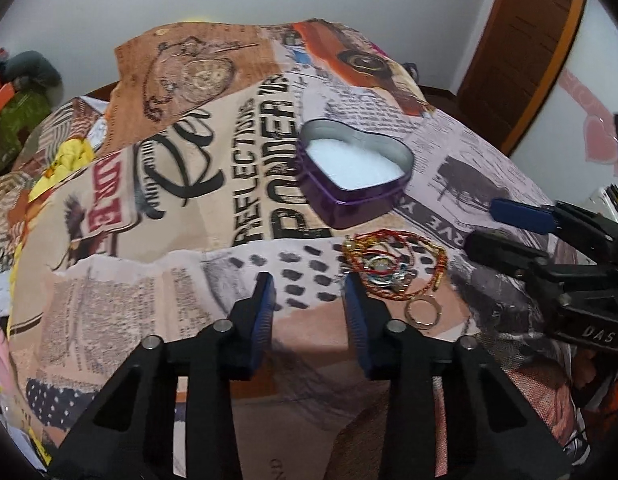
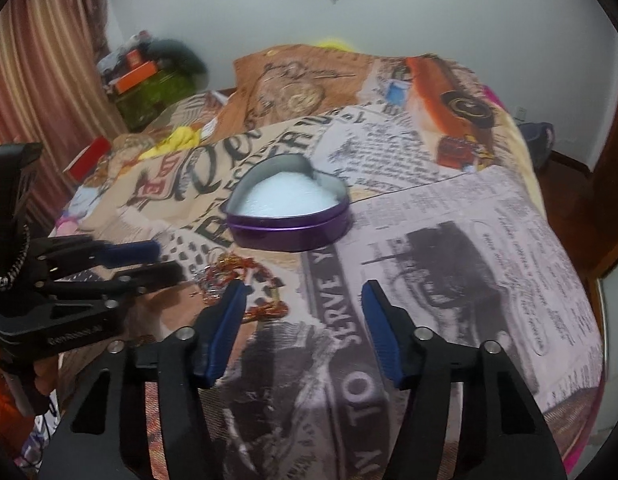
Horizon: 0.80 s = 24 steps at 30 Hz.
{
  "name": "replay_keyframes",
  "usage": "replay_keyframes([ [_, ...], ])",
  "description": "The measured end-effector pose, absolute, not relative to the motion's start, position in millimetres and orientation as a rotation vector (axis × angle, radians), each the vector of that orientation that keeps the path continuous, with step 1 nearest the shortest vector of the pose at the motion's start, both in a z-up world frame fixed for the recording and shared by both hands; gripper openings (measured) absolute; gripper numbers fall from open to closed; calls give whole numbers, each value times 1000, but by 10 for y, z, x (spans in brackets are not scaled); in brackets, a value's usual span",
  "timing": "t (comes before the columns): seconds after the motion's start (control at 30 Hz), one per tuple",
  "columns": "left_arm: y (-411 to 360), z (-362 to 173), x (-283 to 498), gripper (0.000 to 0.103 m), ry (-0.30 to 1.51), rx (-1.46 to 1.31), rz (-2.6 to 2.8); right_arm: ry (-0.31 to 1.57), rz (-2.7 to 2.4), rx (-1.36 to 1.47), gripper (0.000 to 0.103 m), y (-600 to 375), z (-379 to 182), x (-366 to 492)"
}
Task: Organize jewelry
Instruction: 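Lower the right gripper toward the jewelry pile beside the heart tin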
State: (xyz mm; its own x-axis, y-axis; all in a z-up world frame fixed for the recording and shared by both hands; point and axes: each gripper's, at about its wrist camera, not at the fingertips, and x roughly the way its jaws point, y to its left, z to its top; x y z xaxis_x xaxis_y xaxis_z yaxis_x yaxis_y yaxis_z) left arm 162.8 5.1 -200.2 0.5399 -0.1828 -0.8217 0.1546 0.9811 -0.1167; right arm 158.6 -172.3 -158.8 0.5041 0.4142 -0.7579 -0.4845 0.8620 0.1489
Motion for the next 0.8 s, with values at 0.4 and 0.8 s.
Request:
replay_keyframes([
  [0.4, -59, -2117, 1727, 20, 986, -40, -281, 990, 635, -108, 31, -1563, -1809, 1705],
  [0.8, -13, -2108, 1708, 12, 972, -87, -298, 999, 664, -95, 17, -1550, -1854, 1715],
])
